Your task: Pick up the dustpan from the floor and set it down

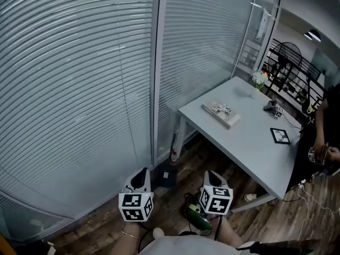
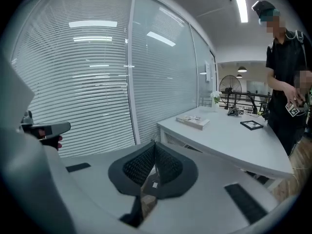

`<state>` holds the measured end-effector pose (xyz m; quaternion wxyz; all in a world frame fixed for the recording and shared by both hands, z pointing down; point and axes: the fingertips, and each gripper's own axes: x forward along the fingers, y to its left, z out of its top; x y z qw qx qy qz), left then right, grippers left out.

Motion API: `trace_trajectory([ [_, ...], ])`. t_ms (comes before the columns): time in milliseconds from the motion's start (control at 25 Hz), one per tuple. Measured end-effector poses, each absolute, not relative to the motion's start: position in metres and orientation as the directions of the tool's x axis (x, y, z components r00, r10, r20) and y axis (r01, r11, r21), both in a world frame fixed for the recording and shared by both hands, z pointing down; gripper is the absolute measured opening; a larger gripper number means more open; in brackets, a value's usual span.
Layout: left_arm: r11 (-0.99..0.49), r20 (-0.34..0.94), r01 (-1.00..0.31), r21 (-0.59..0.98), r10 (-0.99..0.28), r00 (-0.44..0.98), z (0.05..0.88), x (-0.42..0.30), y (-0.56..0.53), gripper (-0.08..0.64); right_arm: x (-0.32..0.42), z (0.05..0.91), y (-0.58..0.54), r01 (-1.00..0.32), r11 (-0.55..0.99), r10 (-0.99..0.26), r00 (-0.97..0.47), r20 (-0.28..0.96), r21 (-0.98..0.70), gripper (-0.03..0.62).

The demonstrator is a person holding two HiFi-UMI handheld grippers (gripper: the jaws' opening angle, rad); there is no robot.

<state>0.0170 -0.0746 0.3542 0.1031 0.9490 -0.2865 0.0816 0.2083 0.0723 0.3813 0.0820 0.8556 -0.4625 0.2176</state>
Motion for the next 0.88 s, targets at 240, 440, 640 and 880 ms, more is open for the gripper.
trace_trajectory([
  [240,-0.803,0.257,-0.573,0.166,-0.525,0.811,0.385,0.024,-0.083,0.017,0.218,0.404,0.057,-0.833,-0.55,-0.749,0.459,0.478,-0.063,0.032],
  [440,-0.795,0.274,-0.586,0.157,-0.535,0.799,0.388,0.039,-0.087,0.017,0.232,0.41,0.039,-0.847,-0.525,-0.764,0.426,0.485,-0.081,0.032],
  [640,-0.797,0.285,-0.588,0.139,-0.536,0.795,0.388,0.057,-0.096,0.017,0.248,0.413,0.025,-0.852,-0.516,-0.77,0.415,0.485,-0.09,0.032],
  [880,-0.801,0.299,-0.587,0.117,-0.535,0.79,0.393,0.078,-0.107,0.017,0.264,0.416,0.019,-0.852,-0.515,-0.77,0.411,0.488,-0.094,0.032],
])
